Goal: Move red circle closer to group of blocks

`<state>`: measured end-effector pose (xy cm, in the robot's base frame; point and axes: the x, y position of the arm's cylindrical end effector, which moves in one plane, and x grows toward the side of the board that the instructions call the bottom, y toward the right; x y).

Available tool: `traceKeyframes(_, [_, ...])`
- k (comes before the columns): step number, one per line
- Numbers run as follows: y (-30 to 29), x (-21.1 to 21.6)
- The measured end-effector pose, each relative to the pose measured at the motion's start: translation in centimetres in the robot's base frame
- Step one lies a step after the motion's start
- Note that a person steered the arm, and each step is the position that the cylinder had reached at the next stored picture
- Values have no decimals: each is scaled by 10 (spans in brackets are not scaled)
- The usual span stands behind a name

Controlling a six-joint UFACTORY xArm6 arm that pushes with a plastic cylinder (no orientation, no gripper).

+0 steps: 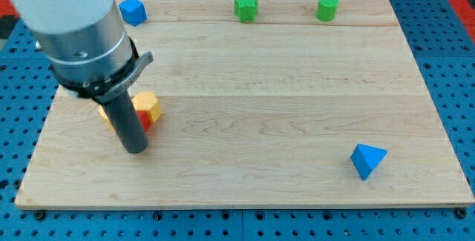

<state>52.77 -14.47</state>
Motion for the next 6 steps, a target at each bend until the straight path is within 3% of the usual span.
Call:
traceKeyframes(1, [69,25])
traceKeyframes(2, [117,-64])
traceKeyframes(3, [77,-164])
traceKeyframes(4, [-15,-234])
traceKeyframes(6, [-140,-234])
